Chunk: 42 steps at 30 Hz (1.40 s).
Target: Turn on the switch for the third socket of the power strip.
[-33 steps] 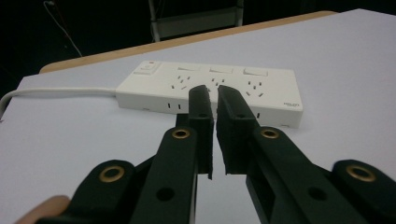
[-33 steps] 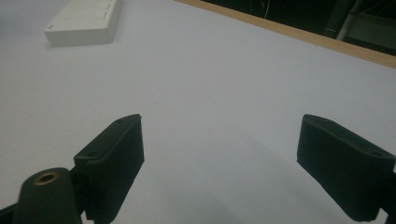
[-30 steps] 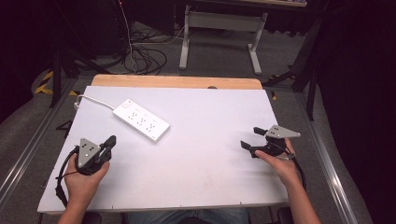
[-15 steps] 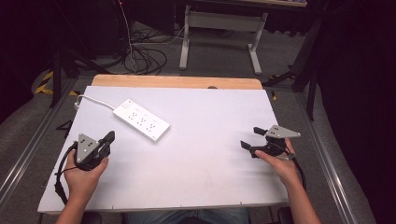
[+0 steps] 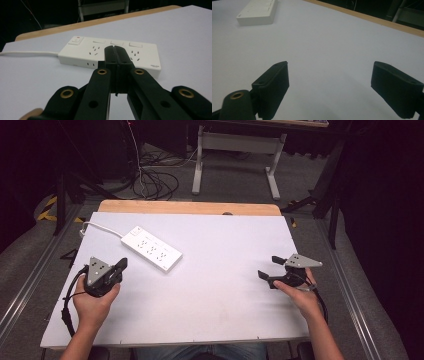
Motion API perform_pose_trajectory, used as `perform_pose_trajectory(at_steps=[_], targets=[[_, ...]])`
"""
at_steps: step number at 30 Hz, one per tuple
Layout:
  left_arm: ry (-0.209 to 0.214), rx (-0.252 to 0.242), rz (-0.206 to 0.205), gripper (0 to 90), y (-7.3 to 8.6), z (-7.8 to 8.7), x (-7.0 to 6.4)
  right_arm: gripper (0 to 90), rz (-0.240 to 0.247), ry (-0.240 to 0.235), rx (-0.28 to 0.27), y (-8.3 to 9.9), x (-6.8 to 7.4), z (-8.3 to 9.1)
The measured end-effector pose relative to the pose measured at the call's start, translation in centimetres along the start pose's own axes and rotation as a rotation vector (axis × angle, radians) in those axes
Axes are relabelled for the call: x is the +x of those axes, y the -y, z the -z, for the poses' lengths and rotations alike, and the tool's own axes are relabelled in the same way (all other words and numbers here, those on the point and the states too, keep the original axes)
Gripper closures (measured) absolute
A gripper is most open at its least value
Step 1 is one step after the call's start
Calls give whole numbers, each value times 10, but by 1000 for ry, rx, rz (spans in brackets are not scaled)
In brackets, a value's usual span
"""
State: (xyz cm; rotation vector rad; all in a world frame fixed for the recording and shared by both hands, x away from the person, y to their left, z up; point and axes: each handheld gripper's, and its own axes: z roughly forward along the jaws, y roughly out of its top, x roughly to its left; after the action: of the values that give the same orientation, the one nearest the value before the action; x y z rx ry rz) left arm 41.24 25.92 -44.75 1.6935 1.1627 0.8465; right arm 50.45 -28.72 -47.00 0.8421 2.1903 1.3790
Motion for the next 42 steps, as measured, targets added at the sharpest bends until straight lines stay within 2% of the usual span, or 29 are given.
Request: perform_pose_trajectory(at_steps=[9, 13, 25, 27, 31, 37, 42], targets=[[19, 28, -37, 898, -14, -23, -9, 151, -2, 0, 3, 0, 0, -1], [25, 30, -52, 898, -18, -27, -13, 151, -1, 1, 2, 0, 0, -1], [62, 59, -100, 898, -40, -57, -33, 151, -4, 3, -2, 0, -1, 0], [70, 77, -125, 898, -44, -66, -39, 151, -6, 2, -3, 0, -1, 0], [73, 94, -142, 898, -46, -74, -44, 151, -5, 2, -5, -1, -1, 0], [78, 126, -147, 898, -48, -90, -50, 151, -5, 3, -6, -1, -2, 1], [80, 155, -175, 898, -50, -101, -55, 151, -5, 3, -6, -1, -1, 0]])
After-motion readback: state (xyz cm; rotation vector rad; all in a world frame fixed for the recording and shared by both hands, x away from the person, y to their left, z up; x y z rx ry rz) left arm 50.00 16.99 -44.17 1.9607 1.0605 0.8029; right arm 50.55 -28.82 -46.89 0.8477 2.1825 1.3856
